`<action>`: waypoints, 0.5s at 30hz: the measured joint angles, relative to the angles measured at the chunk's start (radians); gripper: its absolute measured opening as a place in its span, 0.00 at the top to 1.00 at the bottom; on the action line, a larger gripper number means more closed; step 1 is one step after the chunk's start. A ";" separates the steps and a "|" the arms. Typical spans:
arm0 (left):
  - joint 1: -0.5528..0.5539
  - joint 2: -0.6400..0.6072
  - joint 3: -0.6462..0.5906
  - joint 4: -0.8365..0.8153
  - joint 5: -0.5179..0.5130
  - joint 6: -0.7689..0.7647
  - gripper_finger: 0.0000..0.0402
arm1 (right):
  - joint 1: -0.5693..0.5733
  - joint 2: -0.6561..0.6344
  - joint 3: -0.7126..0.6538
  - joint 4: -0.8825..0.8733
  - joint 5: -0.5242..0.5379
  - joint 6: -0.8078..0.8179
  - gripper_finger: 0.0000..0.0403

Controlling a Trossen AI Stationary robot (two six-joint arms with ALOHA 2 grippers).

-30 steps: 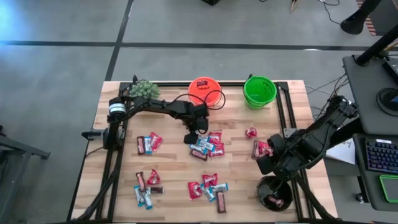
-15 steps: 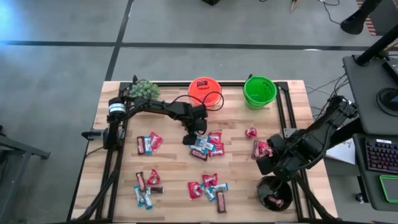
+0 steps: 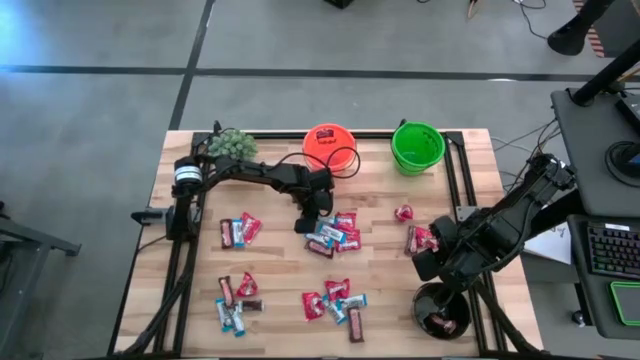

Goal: Organize candy in baskets
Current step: Put the white chocolate bar into the orange bucket

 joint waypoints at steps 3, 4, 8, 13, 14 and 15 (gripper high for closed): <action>0.000 0.000 0.000 -0.003 0.018 0.000 0.97 | 0.000 0.000 0.000 0.000 0.000 0.000 0.58; 0.000 0.000 0.000 -0.007 0.031 -0.001 0.97 | 0.000 0.000 0.000 0.000 0.000 0.000 0.58; -0.001 0.000 0.000 -0.026 0.051 -0.001 0.99 | 0.000 0.000 0.000 0.000 0.000 0.000 0.58; -0.001 -0.008 -0.001 -0.059 0.057 0.000 0.99 | 0.000 0.000 0.000 -0.001 0.000 -0.001 0.58; -0.001 -0.013 -0.002 -0.065 0.056 0.000 0.99 | 0.000 0.000 0.000 -0.001 0.000 -0.001 0.58; -0.001 -0.018 -0.003 -0.071 0.054 0.000 0.99 | 0.000 0.000 0.000 -0.001 0.000 -0.001 0.58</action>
